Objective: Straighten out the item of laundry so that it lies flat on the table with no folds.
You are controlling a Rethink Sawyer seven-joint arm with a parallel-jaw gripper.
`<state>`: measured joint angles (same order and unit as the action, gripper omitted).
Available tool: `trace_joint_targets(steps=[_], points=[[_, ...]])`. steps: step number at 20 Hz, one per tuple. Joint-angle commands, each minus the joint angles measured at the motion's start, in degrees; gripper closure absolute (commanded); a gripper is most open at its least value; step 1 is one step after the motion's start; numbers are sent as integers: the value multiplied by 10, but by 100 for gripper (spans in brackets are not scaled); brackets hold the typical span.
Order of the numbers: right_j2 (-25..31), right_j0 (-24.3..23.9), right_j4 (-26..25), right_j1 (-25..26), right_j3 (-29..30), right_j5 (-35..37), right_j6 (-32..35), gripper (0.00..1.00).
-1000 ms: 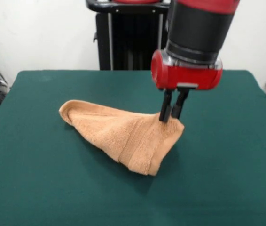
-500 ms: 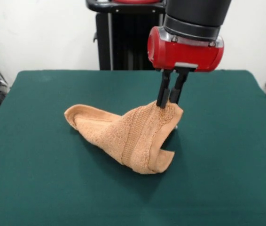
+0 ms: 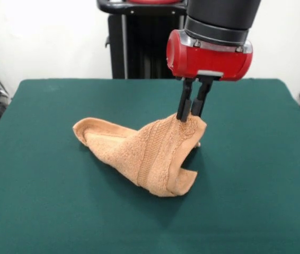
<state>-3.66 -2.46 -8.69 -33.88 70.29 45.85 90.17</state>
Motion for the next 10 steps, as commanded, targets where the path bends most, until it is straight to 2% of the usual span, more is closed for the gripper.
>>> trace_joint_targets(steps=[1,10], points=[[37,5,4,16,48,32,47,100],[35,6,5,20,48,19,58,100]])
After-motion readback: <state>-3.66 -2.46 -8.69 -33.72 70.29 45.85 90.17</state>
